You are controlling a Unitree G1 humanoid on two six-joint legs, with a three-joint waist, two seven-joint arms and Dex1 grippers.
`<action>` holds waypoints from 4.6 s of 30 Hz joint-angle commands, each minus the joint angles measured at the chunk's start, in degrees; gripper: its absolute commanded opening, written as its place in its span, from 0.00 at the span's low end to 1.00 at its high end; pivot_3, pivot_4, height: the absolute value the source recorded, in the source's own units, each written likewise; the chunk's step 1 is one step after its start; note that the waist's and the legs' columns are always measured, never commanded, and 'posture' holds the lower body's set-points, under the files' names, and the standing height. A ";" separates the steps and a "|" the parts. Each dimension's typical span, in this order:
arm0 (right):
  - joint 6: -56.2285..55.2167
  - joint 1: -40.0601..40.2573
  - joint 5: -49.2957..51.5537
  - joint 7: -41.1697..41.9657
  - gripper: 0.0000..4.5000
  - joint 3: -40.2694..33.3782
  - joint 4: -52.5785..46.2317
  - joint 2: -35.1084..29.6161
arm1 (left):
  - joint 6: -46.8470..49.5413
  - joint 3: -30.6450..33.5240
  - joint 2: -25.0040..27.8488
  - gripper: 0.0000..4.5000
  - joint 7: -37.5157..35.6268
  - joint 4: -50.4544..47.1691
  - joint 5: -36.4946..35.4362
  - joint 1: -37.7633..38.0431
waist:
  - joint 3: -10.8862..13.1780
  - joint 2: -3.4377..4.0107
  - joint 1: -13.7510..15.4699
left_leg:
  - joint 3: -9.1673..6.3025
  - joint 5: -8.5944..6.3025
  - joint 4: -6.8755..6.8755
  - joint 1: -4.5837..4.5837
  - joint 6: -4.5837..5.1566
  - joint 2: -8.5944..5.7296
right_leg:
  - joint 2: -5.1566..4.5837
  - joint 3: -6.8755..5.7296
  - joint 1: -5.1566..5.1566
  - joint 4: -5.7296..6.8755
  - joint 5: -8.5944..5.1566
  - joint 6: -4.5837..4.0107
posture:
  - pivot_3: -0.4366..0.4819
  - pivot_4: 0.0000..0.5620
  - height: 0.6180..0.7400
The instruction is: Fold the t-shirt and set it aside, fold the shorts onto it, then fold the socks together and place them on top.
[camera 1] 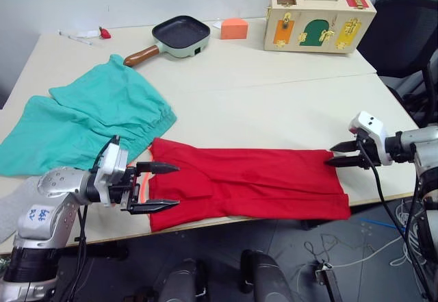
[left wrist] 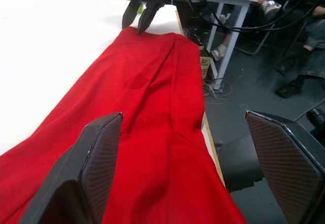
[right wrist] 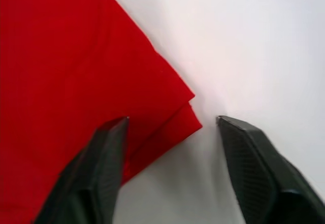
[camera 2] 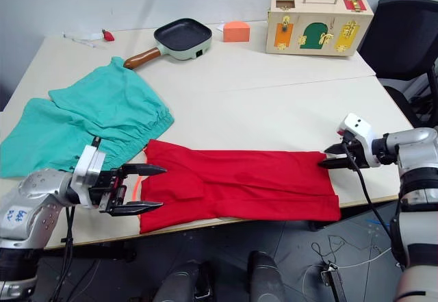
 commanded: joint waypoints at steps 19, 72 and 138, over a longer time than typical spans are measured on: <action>-20.88 -14.50 -14.37 -23.35 0.01 2.33 13.85 6.48 | -2.56 1.52 -5.48 0.90 11.52 0.57 -0.43 -5.05 | 0.01 0.01 -0.03 | 0.11 0.01 -0.06 -0.02 -0.03 -0.01 | 0.07 0.02 -0.05 0.04 -0.02 -0.03 | 0.48 0.27 1.00; 83.75 20.38 22.44 -49.05 0.85 -43.82 -56.54 13.62 | -10.65 -17.91 -11.61 0.59 -2.00 75.99 33.75 -54.16 | -0.06 -0.03 1.47 | 0.27 0.22 0.12 -0.25 0.48 -0.07 | -0.03 -0.63 -0.44 0.58 0.02 0.02 | 0.48 0.27 1.00; 83.75 40.58 46.19 -47.01 1.00 -25.13 -89.04 23.75 | -4.51 -17.01 -29.00 0.99 17.33 81.03 29.72 -62.71 | -0.19 -0.30 2.56 | 0.18 0.18 0.12 -0.11 0.44 0.00 | 0.05 -0.67 -0.21 0.41 0.02 0.05 | 0.48 0.27 1.00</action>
